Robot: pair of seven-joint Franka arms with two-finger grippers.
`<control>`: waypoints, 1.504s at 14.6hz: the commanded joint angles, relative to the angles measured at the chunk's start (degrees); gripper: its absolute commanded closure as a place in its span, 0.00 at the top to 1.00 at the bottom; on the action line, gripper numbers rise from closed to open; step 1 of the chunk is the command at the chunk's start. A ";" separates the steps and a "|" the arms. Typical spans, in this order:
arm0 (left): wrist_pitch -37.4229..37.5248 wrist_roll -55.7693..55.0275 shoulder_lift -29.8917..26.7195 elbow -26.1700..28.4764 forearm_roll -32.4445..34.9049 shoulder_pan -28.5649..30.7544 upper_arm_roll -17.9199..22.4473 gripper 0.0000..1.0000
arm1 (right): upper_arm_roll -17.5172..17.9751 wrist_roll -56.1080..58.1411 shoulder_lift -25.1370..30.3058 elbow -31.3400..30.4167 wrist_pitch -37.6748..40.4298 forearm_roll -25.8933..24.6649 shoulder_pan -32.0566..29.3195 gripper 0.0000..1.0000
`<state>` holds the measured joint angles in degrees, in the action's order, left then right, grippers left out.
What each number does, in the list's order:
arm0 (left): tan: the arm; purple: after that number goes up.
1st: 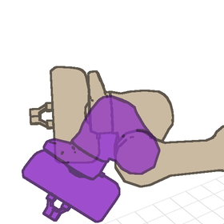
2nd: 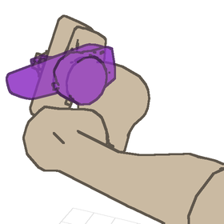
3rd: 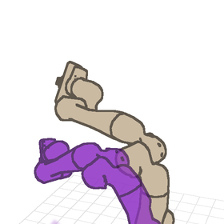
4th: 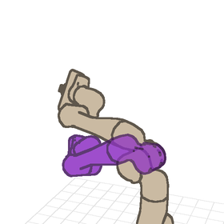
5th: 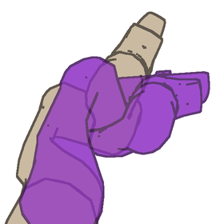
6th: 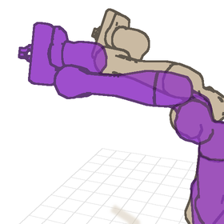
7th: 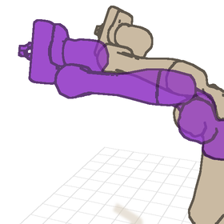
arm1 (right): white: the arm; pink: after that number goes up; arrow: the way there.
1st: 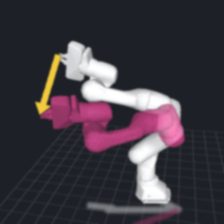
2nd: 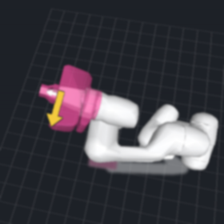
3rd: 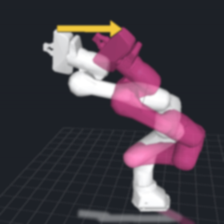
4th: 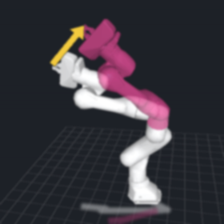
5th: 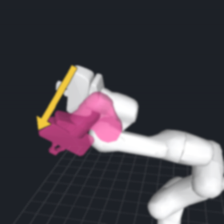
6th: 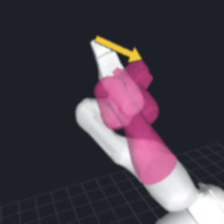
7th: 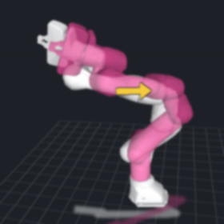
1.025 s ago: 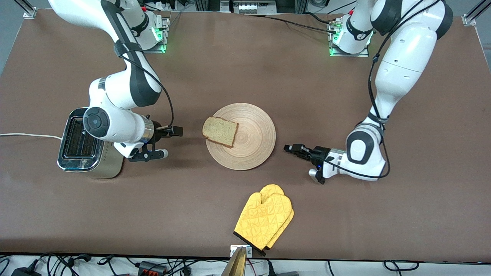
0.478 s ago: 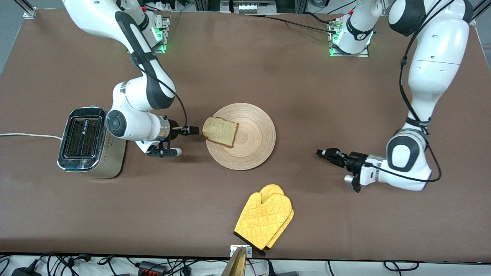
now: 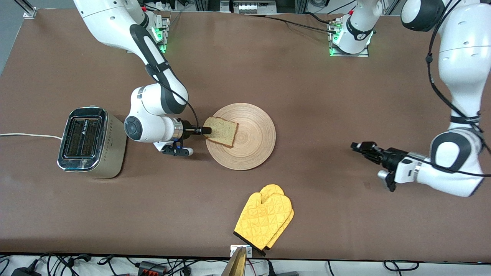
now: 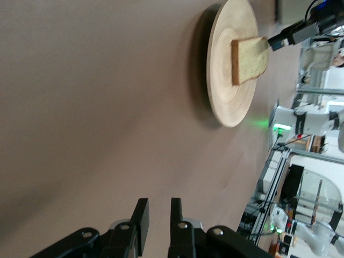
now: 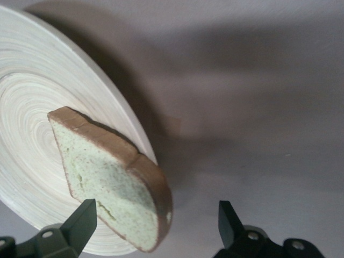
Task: Move plate and put bread in toaster
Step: 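Grasp the bread slice edge with the right gripper while the left gripper withdraws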
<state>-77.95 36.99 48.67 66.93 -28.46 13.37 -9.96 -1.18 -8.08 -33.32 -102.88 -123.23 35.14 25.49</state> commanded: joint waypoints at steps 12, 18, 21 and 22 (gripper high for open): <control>10.80 -6.58 -18.61 -6.46 36.80 -3.61 -1.03 0.49 | -0.32 -0.45 -0.52 0.83 -0.35 2.04 1.75 0.23; 12.21 -4.75 -18.87 -6.63 38.56 -4.48 -1.38 1.00 | -0.32 -0.10 -0.26 1.54 -0.35 1.95 1.75 0.15; 12.29 -5.09 -19.31 -8.73 41.46 -7.38 -1.20 1.00 | -0.40 0.08 -0.17 1.80 -0.35 1.34 1.93 0.07; 12.21 -5.26 -19.31 -9.27 41.55 -7.39 -1.20 1.00 | -0.40 0.25 0.09 2.15 -0.26 1.25 1.84 0.04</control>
<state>-66.46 31.09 30.06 59.38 10.99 7.33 -11.34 -1.23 -8.33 -33.96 -101.18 -123.37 35.90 26.84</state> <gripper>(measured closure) 0.004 0.890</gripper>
